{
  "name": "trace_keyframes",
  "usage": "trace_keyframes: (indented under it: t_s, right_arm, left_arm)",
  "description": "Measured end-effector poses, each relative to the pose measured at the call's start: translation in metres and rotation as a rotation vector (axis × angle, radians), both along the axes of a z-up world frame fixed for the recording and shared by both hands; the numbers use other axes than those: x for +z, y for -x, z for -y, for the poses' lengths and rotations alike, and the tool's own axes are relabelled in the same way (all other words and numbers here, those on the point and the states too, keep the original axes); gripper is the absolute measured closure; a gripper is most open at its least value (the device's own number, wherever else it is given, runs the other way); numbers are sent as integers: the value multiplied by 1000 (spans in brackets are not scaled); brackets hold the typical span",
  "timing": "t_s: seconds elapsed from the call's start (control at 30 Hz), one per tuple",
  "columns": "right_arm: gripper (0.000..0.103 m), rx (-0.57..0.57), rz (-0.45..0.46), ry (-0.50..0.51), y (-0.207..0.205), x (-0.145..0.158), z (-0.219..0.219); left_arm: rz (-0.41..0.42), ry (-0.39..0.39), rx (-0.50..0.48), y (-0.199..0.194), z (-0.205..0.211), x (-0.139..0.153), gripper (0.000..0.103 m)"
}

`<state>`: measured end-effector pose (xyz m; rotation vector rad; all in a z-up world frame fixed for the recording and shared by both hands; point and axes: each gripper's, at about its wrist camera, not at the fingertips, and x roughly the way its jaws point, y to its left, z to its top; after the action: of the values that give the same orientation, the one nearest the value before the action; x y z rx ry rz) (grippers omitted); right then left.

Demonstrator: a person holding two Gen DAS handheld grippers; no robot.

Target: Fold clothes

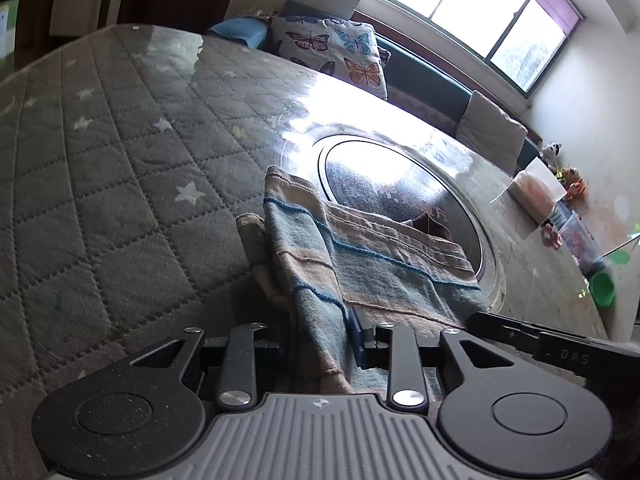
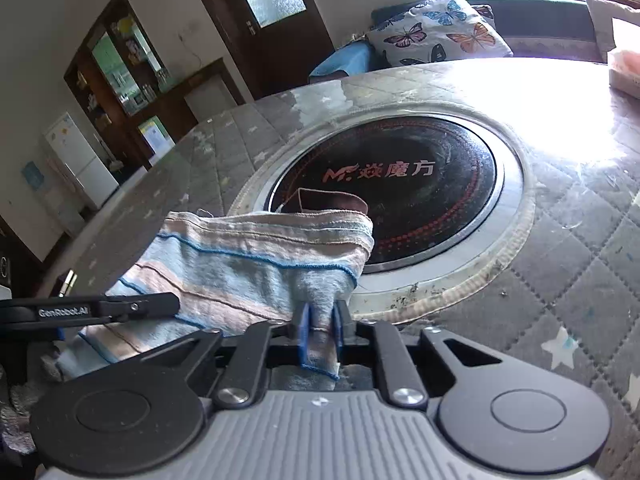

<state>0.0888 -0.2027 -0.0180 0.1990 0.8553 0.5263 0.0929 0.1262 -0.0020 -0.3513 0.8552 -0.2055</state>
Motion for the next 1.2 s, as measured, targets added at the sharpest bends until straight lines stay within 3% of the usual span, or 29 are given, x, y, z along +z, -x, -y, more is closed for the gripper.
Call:
trace_keyframes:
  t_s: [0.13,0.5,0.97,1.2]
  right_arm:
    - [96,6,33,-9,8,8,2]
    - [96,-61,120,-11,23,35,48]
    - [96,-254,194,66,14,72,162]
    - [96,-338,201,119,-5,75,213]
  left_arm:
    - [15,-16,-12,2,8,8,81]
    - [42,-22,-125,-13,68,34,83]
    - [43,-33,-306,-68,205,51,83]
    - [42,-46,-363,-93,267,46,83]
